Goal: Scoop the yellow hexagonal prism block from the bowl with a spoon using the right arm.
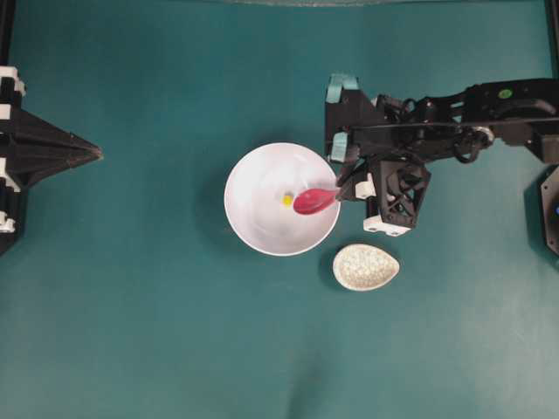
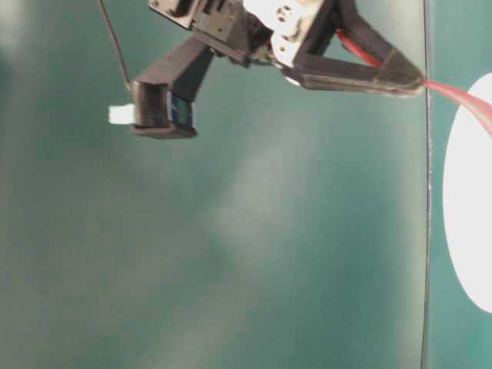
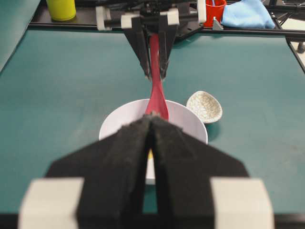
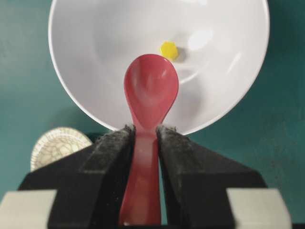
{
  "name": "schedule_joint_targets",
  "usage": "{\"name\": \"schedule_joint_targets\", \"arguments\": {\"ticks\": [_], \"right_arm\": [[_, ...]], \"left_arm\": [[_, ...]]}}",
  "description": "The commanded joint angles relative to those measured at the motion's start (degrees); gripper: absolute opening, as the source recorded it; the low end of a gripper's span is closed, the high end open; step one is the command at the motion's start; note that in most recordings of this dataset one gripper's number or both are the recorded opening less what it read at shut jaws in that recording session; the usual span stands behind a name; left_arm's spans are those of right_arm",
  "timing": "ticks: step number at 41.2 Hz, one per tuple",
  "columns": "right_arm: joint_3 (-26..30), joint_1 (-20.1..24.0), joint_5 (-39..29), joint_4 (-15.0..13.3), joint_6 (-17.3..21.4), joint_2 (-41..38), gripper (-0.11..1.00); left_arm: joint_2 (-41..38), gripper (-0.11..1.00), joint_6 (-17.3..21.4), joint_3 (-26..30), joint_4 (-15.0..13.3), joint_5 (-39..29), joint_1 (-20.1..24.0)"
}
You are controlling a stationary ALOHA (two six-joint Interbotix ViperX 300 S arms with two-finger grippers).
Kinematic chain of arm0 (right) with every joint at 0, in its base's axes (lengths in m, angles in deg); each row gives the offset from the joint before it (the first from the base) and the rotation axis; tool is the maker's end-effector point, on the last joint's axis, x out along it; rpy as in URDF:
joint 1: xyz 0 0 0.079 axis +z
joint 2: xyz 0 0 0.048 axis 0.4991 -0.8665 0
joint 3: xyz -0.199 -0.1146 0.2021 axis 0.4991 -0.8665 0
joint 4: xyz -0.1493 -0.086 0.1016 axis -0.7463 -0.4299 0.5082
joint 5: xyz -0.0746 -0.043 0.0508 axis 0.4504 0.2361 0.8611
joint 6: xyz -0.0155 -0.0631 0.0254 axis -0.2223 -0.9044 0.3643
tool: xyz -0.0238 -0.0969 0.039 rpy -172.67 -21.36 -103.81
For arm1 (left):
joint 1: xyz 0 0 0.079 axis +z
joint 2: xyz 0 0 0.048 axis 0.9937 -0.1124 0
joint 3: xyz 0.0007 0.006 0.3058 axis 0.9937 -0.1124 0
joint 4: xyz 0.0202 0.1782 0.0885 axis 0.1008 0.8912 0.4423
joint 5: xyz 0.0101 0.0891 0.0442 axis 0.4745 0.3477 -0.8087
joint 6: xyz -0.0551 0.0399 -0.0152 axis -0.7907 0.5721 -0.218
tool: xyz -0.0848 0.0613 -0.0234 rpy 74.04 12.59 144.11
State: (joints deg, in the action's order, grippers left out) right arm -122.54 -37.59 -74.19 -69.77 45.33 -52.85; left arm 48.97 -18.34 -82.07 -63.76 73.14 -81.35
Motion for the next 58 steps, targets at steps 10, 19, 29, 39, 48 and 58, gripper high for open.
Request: {"name": "schedule_joint_targets", "arguments": {"ticks": [10, 19, 29, 39, 48, 58], "right_arm": [[1.6, -0.2, 0.2, -0.1, 0.1, -0.5, 0.25], [1.6, -0.2, 0.8, -0.1, 0.1, -1.6, 0.25], [1.6, -0.2, 3.3, -0.1, 0.0, -3.0, 0.25], [1.6, -0.2, 5.2, -0.1, -0.1, -3.9, 0.25], [1.6, -0.2, 7.8, -0.1, -0.1, -4.7, 0.25], [1.6, -0.2, 10.7, -0.1, -0.2, -5.4, 0.25]], "left_arm": [[-0.3, 0.01, 0.2, 1.3, 0.2, 0.4, 0.1], [-0.3, 0.01, 0.2, 1.3, 0.2, 0.4, 0.2], [-0.3, 0.01, 0.2, 1.3, 0.2, 0.4, 0.1], [-0.3, 0.01, 0.2, 1.3, 0.2, 0.4, 0.2], [-0.2, 0.01, 0.2, 1.3, 0.2, 0.4, 0.2], [-0.2, 0.01, 0.2, 1.3, 0.2, 0.4, 0.2]]}}
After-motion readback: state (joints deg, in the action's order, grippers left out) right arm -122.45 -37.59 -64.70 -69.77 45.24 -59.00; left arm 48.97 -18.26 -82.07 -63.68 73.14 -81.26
